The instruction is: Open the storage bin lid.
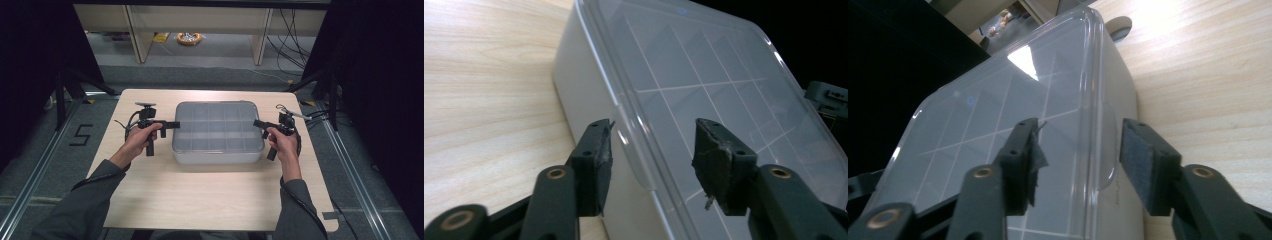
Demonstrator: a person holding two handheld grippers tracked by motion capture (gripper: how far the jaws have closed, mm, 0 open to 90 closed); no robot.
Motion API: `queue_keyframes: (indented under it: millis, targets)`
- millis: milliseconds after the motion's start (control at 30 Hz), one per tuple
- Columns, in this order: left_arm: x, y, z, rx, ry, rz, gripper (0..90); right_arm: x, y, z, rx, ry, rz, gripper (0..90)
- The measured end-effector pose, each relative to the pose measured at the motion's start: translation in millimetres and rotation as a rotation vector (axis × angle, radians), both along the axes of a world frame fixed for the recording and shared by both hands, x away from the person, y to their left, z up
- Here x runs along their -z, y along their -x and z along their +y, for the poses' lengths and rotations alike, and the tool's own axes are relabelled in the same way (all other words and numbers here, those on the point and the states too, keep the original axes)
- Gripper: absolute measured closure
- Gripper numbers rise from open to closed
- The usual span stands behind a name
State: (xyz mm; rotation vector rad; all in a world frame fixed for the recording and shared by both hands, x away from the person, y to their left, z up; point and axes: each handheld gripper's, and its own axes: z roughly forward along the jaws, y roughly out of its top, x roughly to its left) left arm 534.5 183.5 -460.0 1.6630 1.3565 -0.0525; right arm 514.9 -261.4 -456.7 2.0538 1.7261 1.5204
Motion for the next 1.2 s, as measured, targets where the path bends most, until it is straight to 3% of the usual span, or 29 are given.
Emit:
queue_keyframes:
  millis: [67,233,367,400,467,600,633,733,767,900,1067,1200]
  targets:
    - [-0.4,0.6,-2.1,-0.001,-0.026,-0.007,50.6,-0.9,0.9,2.3,0.003,0.014,0.003,55.6]
    - [-3.4,3.1,-3.9,-0.022,-0.024,-0.021,53.7,-3.1,4.4,4.5,0.027,0.031,0.005,58.9]
    - [-7.4,4.1,-2.1,-0.002,-0.028,-0.057,56.0,-3.5,6.7,2.7,0.039,0.021,-0.027,62.1]
    - [-12.7,7.1,-4.0,-0.022,-0.031,-0.056,56.2,-6.2,7.9,3.1,0.040,0.054,-0.045,62.3]
    - [-14.7,7.7,-4.0,-0.031,-0.028,-0.057,57.5,-9.1,9.4,5.0,0.053,0.036,-0.029,63.0]
    - [-20.3,10.8,-0.6,-0.025,-0.009,-0.061,59.5,-15.3,11.7,2.5,0.069,0.026,-0.098,66.2]
    - [-20.9,11.6,-0.7,-0.030,-0.001,-0.060,60.2,-18.1,13.1,3.2,0.074,0.007,-0.094,66.6]
    - [-23.3,14.3,1.2,-0.019,0.012,-0.066,61.4,-24.6,17.0,2.3,0.064,0.027,-0.111,66.9]
    - [-24.1,15.4,1.4,-0.020,0.013,-0.069,61.4,-25.4,17.3,0.8,0.061,0.047,-0.135,67.1]
    - [-30.0,20.9,1.8,-0.008,0.017,-0.091,61.4,-31.8,22.7,-0.4,0.059,0.056,-0.150,67.4]
    - [-38.7,30.5,3.2,0.005,0.029,-0.119,61.8,-40.7,30.9,-0.6,0.057,0.017,-0.159,67.6]
    - [-41.8,37.8,1.9,0.001,0.017,-0.147,61.3,-46.3,37.1,0.1,0.065,0.022,-0.169,67.5]
